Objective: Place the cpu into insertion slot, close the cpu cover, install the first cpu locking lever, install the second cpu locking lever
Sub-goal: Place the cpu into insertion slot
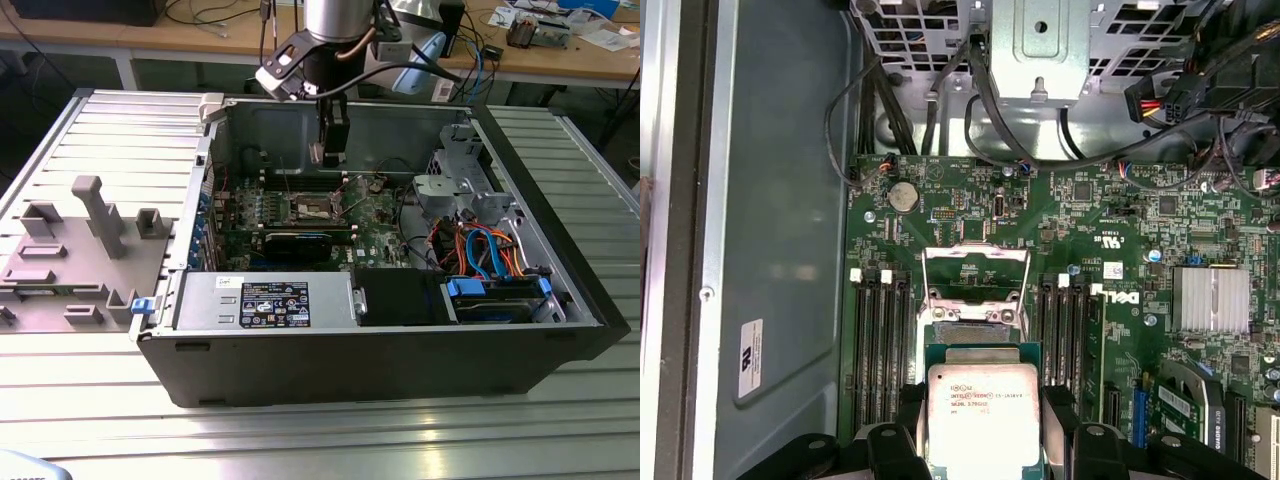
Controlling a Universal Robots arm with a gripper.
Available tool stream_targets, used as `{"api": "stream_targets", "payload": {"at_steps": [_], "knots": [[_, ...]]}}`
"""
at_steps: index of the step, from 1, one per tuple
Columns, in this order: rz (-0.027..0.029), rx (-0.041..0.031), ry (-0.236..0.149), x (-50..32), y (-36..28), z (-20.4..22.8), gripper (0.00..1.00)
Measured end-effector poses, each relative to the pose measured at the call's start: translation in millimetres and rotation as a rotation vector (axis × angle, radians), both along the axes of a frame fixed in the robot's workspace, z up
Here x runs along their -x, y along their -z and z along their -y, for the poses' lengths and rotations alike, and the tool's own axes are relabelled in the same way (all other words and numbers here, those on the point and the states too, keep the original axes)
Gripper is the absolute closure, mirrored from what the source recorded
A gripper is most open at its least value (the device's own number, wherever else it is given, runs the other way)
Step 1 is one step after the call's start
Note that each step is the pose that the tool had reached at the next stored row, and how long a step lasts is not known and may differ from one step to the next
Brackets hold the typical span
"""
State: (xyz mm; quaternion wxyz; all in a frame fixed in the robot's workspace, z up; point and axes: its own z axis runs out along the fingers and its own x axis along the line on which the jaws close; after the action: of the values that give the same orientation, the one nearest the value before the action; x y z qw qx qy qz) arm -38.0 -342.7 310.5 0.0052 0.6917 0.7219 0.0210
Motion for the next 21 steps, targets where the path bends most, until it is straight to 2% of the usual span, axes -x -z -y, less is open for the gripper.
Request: {"api": "stream_targets", "payload": {"at_steps": [21], "knots": [[0.0,0.0,0.0,0.4,6.1,0.0,0.45]]}}
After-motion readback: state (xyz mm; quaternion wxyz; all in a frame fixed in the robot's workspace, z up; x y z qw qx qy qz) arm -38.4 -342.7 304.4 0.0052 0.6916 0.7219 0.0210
